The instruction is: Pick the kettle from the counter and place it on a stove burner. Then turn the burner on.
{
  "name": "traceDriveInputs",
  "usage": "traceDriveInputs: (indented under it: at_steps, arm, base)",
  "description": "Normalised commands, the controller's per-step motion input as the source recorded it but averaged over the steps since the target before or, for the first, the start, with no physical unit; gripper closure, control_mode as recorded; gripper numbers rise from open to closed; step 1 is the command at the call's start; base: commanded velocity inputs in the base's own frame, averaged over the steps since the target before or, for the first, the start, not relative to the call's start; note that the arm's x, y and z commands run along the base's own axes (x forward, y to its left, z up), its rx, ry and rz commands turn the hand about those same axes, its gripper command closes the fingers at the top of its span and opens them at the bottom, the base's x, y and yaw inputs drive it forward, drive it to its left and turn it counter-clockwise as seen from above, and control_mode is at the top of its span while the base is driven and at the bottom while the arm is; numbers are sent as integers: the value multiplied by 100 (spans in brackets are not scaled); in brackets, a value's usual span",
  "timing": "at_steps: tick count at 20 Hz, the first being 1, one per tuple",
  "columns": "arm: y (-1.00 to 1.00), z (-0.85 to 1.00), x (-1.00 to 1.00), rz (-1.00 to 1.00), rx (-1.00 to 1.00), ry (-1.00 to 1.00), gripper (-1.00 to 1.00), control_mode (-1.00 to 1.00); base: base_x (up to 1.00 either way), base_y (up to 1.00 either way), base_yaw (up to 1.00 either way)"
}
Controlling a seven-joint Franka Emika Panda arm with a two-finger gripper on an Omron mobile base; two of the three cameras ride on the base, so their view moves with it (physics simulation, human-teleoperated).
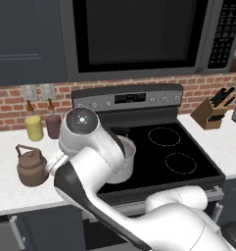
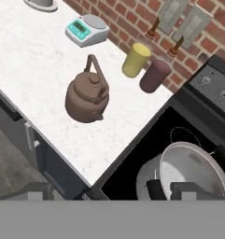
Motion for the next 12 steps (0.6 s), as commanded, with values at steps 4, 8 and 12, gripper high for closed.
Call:
traceDriveInputs:
  at_steps: [4, 8, 12]
  arm:
    - [88, -14, 60, 0, 0, 0, -100, -100]
    - [60, -18, 60, 0, 0, 4, -100, -100]
    - [29, -22, 67, 0, 0, 6, -100, -100]
  base:
    - [0, 0, 0]
    - [0, 0, 0]
    - [0, 0, 0]
